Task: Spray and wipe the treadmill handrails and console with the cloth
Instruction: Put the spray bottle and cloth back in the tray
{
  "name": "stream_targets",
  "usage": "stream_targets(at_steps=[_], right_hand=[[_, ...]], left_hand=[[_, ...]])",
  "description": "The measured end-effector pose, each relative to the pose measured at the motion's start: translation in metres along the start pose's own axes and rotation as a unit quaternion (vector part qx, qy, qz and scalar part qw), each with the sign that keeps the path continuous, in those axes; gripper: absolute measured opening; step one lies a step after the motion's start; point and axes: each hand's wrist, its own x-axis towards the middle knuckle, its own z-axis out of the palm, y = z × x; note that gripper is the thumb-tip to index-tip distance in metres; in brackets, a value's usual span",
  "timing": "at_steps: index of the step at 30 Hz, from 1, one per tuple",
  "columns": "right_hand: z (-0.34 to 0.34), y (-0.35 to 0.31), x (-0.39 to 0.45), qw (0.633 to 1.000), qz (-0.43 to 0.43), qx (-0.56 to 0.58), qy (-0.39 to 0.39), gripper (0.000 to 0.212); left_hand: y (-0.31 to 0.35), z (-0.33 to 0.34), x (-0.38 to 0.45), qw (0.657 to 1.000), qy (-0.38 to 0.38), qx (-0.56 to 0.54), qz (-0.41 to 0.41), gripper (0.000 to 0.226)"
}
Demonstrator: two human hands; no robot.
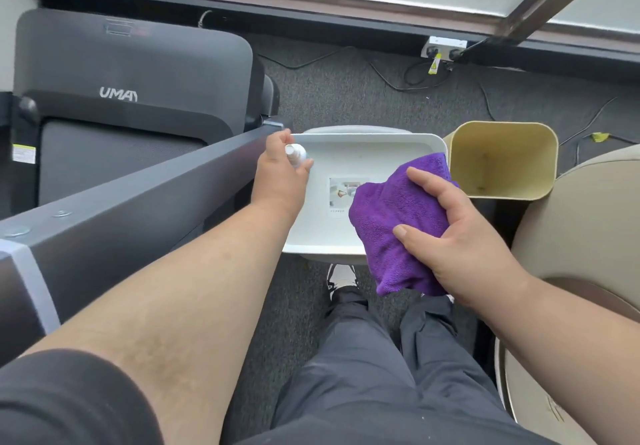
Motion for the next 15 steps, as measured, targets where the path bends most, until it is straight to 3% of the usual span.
stream_targets(at_steps=[3,5,7,8,10,12,15], right_hand=[[-0.008,-0.015,-0.006,0.999,0.004,0.03,0.012,0.063],[-0.018,-0.026,-0.013,0.997,0.009,0.071,0.024,0.062],[-0.033,-0.037,-0.022,0.991,0.009,0.124,0.04,0.06],[-0.041,-0.042,-0.026,0.988,0.01,0.149,0.049,0.06],[-0.06,-0.051,-0.037,0.978,0.02,0.199,0.065,0.058],[-0.082,-0.056,-0.051,0.966,0.036,0.245,0.074,0.053],[-0.118,-0.052,-0.073,0.947,0.063,0.302,0.093,0.042]], left_hand=[[0.018,-0.014,-0.029,0.998,0.055,-0.018,-0.018,0.082],[0.04,-0.02,-0.064,0.997,0.063,-0.027,0.026,0.084],[0.072,-0.021,-0.106,0.99,-0.038,-0.131,0.03,0.076],[0.093,-0.021,-0.126,0.974,-0.108,-0.199,-0.01,0.07],[0.13,-0.016,-0.156,0.913,-0.226,-0.324,-0.096,0.062],[0.158,-0.007,-0.171,0.872,-0.277,-0.385,-0.123,0.066],[0.204,-0.002,-0.178,0.883,-0.29,-0.36,-0.077,0.051]])
